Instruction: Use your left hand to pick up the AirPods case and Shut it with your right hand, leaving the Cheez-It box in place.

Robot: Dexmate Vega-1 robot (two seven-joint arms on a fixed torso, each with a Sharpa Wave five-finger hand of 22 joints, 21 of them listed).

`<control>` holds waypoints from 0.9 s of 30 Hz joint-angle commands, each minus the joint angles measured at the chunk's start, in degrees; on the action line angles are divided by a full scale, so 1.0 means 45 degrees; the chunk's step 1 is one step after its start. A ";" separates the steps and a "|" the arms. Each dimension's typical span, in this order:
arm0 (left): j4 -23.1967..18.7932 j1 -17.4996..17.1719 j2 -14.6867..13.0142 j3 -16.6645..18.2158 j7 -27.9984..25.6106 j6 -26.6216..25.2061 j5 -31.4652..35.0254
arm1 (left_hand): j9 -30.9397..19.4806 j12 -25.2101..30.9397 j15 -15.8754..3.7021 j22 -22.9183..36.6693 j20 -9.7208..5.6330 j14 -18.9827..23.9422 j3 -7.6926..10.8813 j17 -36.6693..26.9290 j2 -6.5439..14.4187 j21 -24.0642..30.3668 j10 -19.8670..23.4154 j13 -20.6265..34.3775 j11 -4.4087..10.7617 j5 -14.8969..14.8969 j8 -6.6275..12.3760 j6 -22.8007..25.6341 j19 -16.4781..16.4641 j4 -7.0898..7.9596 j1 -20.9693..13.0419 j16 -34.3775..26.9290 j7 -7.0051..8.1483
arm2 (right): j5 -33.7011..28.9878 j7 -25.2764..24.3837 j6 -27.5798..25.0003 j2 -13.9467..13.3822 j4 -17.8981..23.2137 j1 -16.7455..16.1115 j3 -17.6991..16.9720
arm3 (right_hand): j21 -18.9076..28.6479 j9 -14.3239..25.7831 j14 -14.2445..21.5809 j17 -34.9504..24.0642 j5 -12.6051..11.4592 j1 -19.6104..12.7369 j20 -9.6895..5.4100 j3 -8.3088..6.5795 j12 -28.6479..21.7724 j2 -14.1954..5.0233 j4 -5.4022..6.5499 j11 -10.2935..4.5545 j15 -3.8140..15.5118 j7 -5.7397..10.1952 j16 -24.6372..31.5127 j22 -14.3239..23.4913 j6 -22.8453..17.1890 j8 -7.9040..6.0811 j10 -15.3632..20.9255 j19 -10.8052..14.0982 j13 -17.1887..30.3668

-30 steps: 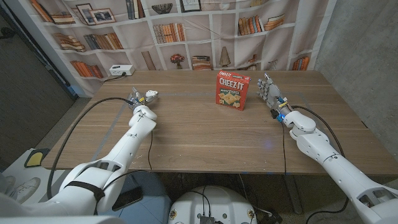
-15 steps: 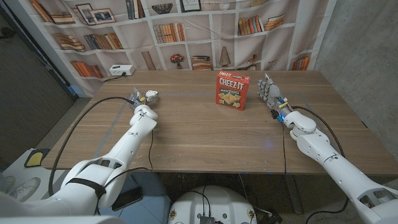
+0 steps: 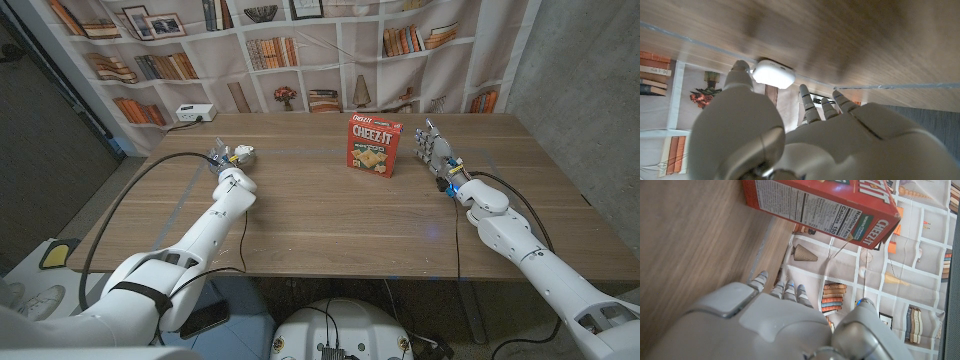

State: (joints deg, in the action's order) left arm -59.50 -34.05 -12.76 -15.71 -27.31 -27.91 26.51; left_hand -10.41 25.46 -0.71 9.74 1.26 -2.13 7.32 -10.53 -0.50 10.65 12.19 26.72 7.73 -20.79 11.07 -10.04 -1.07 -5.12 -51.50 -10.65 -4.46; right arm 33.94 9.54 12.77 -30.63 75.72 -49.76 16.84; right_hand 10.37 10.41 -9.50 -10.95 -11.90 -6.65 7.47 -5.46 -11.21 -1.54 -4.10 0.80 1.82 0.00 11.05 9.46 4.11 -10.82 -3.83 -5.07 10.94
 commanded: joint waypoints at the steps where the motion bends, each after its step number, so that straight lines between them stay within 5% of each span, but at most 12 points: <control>1: 0.0501 0.0180 0.0087 -0.0033 -0.0303 0.0004 -0.0017 | -0.0032 0.0103 0.0029 0.0034 0.0085 0.0019 -0.0008 -0.0023 0.0110 0.0110 0.0034 0.0058 0.0239 0.0054 0.0064 -0.3220 -0.0033 0.0025 -0.0011 -0.0069 -0.0067 | -0.0003 0.0110 0.0099 -0.0032 -0.0102 0.0066 -0.0020 | 0.0098 0.0037 -0.1139 -0.0037 0.0049 -0.0063 0.0107 -0.0047 -0.0050 -0.0112 -0.0059 -0.0078 0.0054 -0.0005 0.0093 0.0072 0.0079 -0.0028 -0.0052 0.0041 0.0023; 27: 0.1170 0.0522 0.0111 -0.0260 -0.0486 0.0328 -0.0066 | -0.0032 0.0531 -0.0124 0.0032 -0.0026 0.0311 -0.0175 0.0001 0.0225 0.0116 0.0264 0.0312 0.0328 0.0278 0.0068 -0.2831 -0.0260 -0.0001 -0.0113 -0.0056 0.0032 | -0.0016 -0.0016 -0.0172 -0.0211 0.0188 -0.0017 -0.0068 | 0.0091 0.0037 -0.1138 -0.0048 0.0066 -0.0005 0.0129 -0.0034 -0.0059 -0.0129 -0.0050 -0.0095 0.0048 0.0001 0.0097 0.0072 0.0064 -0.0040 -0.0026 0.0022 0.0024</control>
State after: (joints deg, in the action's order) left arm -55.54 -32.70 -12.15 -15.81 -29.88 -27.18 26.16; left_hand -10.41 27.38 -1.03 9.73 1.24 -1.21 6.85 -10.39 0.16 10.87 12.40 27.78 7.94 -19.68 11.07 -9.84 -1.66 -5.12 -51.72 -10.65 -4.26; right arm 34.01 9.76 12.46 -31.26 76.12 -49.61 16.61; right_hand 10.60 10.41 -9.50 -11.08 -11.65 -6.65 7.46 -5.46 -11.21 -1.54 -4.10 0.80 1.82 0.00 11.05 9.46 4.11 -10.82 -3.83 -5.07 10.94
